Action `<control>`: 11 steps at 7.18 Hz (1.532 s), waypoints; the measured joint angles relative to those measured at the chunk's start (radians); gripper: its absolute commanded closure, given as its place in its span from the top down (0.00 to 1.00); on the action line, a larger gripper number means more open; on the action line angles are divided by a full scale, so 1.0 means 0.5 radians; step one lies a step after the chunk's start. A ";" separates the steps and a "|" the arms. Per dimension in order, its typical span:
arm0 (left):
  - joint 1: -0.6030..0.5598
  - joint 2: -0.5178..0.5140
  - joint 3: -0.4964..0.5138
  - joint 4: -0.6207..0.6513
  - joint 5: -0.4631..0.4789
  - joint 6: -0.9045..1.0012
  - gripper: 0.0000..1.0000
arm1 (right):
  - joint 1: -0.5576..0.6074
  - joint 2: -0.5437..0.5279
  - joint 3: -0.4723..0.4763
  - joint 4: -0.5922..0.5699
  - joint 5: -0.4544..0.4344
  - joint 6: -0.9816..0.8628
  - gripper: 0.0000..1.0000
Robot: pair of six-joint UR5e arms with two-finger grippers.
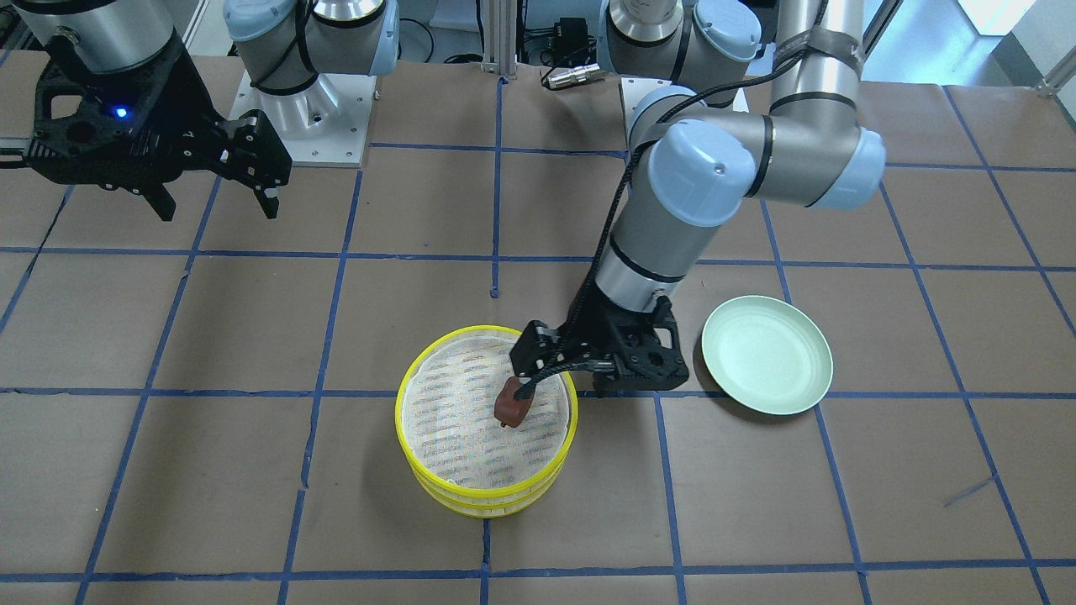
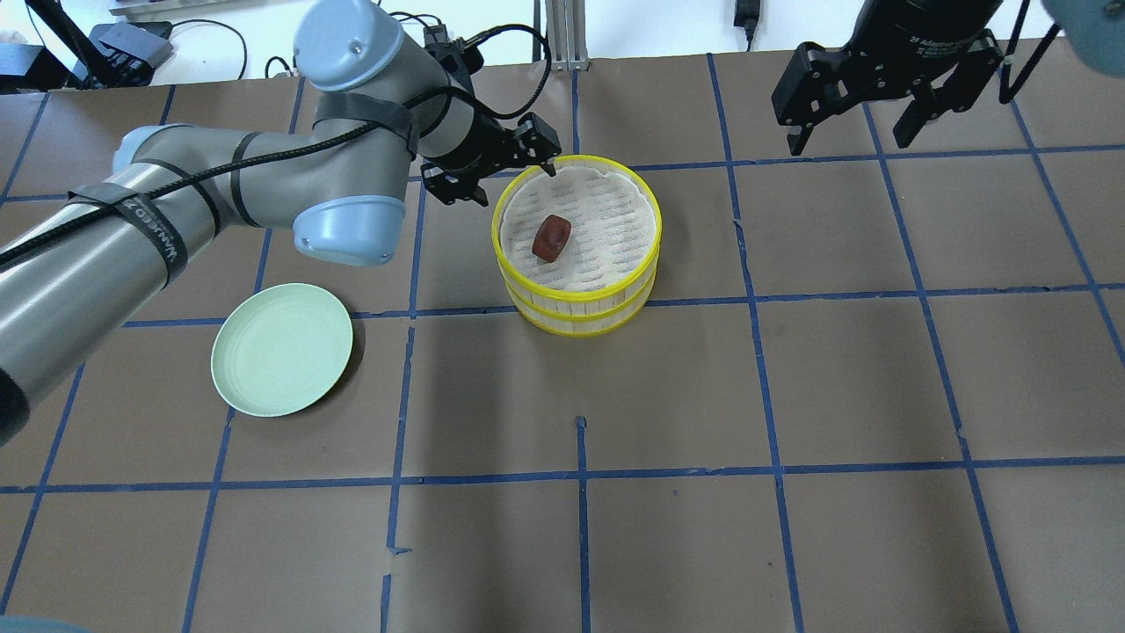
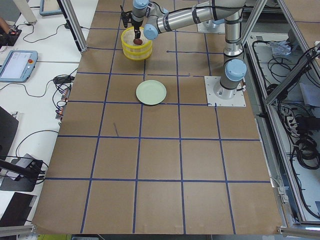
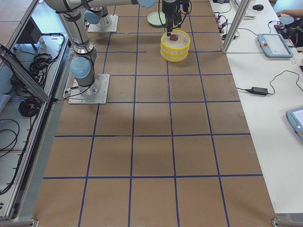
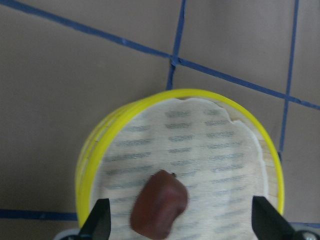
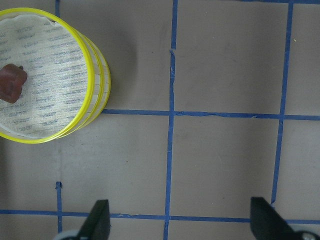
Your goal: Place buns in different layers of steamer
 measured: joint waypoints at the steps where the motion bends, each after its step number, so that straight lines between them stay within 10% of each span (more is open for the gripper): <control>1: 0.134 0.123 0.002 -0.262 0.047 0.312 1.00 | 0.001 0.001 -0.001 0.005 -0.005 0.007 1.00; 6: 0.447 0.735 0.172 -1.635 0.354 0.739 1.00 | 0.003 0.013 -0.030 0.052 -0.018 0.064 1.00; 11: 0.453 0.775 0.164 -1.707 0.394 0.746 1.00 | 0.000 0.011 -0.034 0.121 -0.024 0.114 1.00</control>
